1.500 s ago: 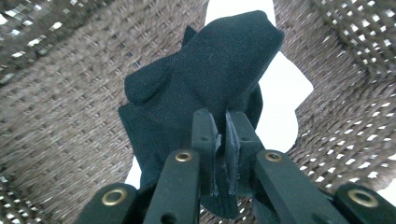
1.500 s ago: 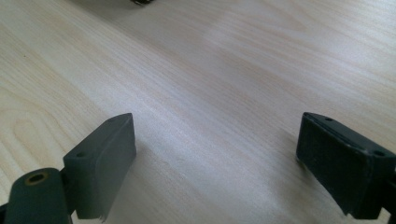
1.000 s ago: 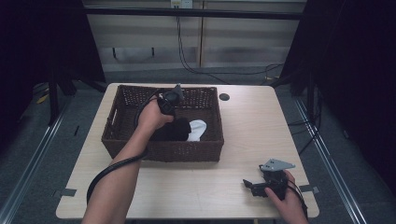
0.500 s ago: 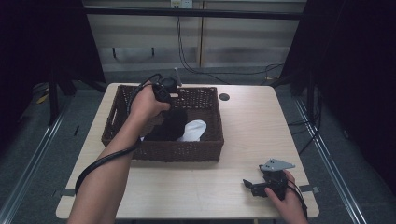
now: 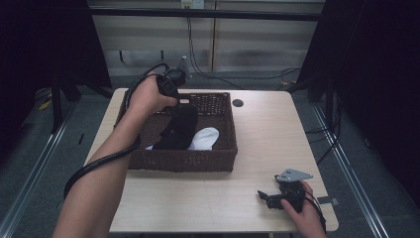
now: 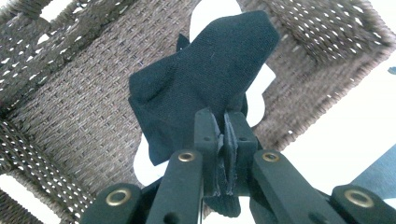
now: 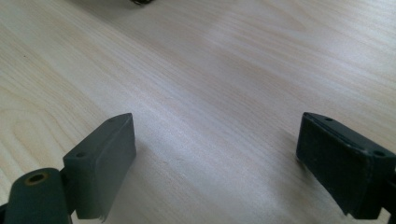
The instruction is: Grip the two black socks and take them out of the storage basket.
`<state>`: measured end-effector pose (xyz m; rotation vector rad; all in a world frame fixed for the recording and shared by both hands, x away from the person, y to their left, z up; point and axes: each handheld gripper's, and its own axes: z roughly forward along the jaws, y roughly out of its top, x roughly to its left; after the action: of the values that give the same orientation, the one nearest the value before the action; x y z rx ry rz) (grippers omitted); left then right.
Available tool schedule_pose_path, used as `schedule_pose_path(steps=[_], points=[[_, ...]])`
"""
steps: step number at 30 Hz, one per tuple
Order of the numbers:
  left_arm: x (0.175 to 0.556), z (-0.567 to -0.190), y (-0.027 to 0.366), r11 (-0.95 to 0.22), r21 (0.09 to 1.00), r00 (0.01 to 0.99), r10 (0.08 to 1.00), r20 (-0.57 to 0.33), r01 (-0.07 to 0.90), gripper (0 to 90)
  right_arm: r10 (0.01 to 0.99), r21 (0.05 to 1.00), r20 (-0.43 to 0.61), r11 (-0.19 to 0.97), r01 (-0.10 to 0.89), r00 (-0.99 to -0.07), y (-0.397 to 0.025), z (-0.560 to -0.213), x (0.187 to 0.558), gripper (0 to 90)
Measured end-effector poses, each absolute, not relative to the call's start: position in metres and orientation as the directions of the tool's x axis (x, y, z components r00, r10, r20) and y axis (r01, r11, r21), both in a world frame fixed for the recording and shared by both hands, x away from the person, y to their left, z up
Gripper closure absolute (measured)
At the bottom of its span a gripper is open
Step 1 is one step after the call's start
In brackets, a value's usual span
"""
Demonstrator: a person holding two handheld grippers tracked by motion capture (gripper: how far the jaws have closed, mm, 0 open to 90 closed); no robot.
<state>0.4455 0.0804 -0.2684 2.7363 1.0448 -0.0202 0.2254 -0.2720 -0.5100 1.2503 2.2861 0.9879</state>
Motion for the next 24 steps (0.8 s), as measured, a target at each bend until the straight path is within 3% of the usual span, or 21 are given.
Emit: schedule_pose_path(steps=[10,24], points=[[0.425,-0.238,0.075,-0.774,0.199,0.796,0.601,-0.07,0.602,85.1,0.837,0.719,0.025,0.365,0.591,-0.547,-0.272,-0.51,0.225,11.2],[0.385,-0.23,0.058,-0.847,0.209,0.871,0.486,-0.069,0.489,85.0,0.836,0.719,0.023,0.366,0.59,-0.547,-0.272,-0.51,0.225,11.2]])
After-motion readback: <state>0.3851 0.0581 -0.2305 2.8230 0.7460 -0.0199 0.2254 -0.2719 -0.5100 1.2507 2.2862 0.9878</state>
